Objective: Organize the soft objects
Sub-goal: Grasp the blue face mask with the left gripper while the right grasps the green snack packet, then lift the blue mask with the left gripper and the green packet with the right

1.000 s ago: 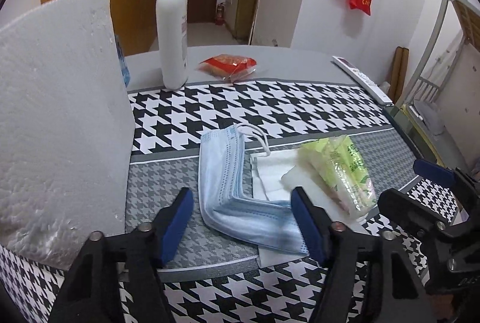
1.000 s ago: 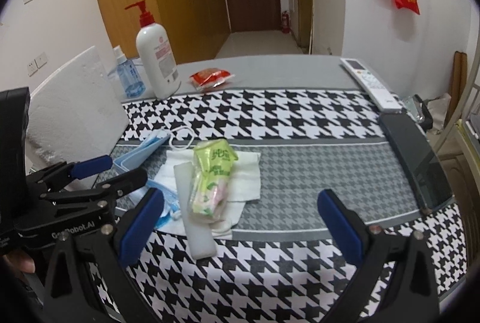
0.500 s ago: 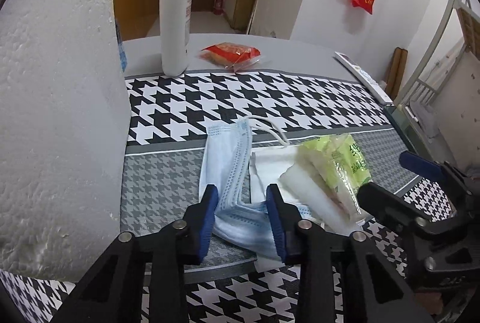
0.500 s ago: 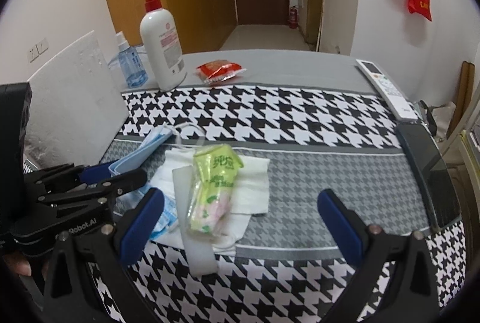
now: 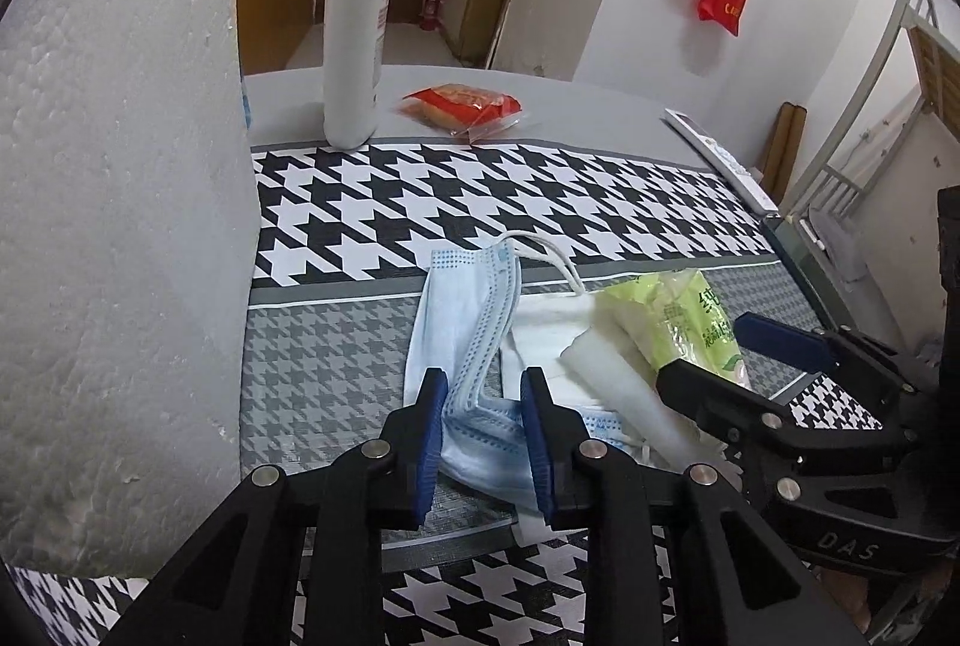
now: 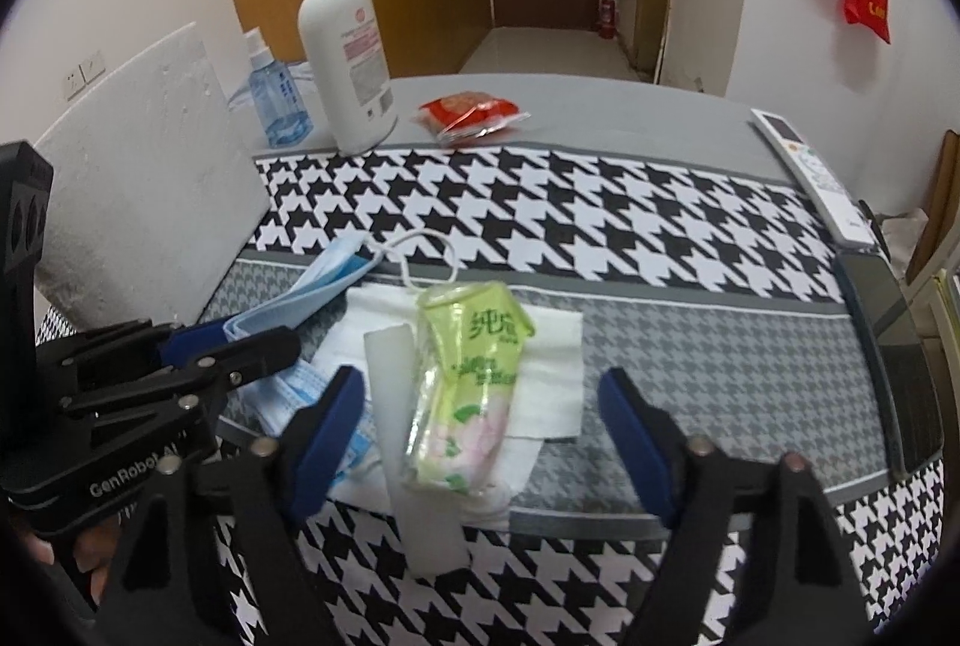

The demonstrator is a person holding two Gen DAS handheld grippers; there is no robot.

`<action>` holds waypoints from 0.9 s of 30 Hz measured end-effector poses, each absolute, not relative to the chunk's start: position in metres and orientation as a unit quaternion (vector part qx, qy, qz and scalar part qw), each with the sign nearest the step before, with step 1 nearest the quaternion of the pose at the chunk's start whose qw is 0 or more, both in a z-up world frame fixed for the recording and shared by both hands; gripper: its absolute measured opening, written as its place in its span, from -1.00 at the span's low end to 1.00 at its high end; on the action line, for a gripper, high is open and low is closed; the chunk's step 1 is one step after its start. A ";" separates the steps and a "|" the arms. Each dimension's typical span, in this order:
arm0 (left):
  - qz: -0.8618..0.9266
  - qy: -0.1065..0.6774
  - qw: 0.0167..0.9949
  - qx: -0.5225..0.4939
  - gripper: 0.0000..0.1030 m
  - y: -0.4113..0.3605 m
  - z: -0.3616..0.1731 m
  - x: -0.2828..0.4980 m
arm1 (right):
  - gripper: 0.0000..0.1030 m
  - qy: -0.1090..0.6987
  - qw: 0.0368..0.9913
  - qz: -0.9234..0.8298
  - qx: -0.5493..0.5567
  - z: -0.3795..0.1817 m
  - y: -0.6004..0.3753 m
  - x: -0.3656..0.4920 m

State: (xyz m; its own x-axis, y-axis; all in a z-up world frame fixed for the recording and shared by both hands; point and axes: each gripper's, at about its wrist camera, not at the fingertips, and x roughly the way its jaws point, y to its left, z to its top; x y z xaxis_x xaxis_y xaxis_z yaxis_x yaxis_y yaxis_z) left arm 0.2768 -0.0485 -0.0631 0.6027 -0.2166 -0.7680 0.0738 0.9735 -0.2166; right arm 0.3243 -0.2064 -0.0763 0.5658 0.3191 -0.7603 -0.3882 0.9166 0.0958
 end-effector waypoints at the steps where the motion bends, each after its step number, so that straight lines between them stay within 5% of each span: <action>1: -0.082 0.438 0.892 -0.081 -0.48 -0.049 -0.063 0.277 | 0.39 0.423 0.883 0.201 -0.041 -0.077 -0.206 0.324; 13: -0.084 0.434 0.893 -0.083 -0.51 -0.049 -0.063 0.276 | -0.47 0.438 0.874 0.204 -0.049 -0.083 -0.202 0.322; 27: -0.092 0.402 0.908 -0.077 -0.62 -0.050 -0.040 0.263 | -0.55 0.405 0.893 0.191 -0.046 -0.057 -0.212 0.303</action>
State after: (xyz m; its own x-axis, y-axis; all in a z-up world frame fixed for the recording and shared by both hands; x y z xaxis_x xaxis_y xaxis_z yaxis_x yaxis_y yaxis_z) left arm 0.2634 -0.0499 -0.0403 0.6600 -0.2290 -0.7156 0.1055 0.9712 -0.2135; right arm 0.3031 -0.2122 -0.0565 0.5982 0.3038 -0.7415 -0.3786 0.9227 0.0725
